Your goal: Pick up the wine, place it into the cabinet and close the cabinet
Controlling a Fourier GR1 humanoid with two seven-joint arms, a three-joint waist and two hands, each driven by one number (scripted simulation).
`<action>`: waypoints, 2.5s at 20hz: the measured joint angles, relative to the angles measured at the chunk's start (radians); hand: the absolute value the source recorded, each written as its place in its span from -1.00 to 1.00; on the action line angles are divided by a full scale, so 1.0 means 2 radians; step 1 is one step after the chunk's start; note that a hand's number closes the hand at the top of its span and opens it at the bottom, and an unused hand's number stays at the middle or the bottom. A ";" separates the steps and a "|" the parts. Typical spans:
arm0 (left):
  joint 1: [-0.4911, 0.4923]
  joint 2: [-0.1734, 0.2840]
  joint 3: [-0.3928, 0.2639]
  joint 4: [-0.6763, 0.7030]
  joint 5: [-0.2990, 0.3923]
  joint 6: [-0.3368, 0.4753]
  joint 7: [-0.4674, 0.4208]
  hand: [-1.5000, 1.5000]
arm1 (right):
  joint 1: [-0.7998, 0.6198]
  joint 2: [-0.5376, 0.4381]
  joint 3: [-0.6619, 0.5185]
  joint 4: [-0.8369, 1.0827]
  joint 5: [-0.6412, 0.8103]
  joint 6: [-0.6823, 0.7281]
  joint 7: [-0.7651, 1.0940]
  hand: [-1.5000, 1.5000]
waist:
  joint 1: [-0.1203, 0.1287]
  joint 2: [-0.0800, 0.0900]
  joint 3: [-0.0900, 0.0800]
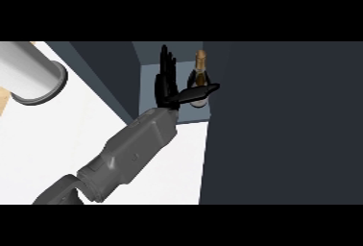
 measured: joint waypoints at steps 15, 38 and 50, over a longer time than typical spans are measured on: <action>0.039 0.001 -0.053 -0.075 0.007 -0.003 -0.022 -1.00 | 0.019 -0.004 -0.010 -0.015 0.003 -0.009 0.013 -1.00 | 0.027 -0.007 0.000; 0.210 0.077 -0.061 -0.315 -0.153 0.016 -0.017 -1.00 | 0.029 -0.006 -0.010 -0.044 0.027 -0.026 0.029 -1.00 | 0.053 -0.013 0.000; 0.323 0.225 -0.076 -0.552 -0.226 0.009 0.032 1.00 | 0.041 -0.043 -0.029 -0.044 -0.019 0.027 0.017 1.00 | 0.056 -0.014 0.001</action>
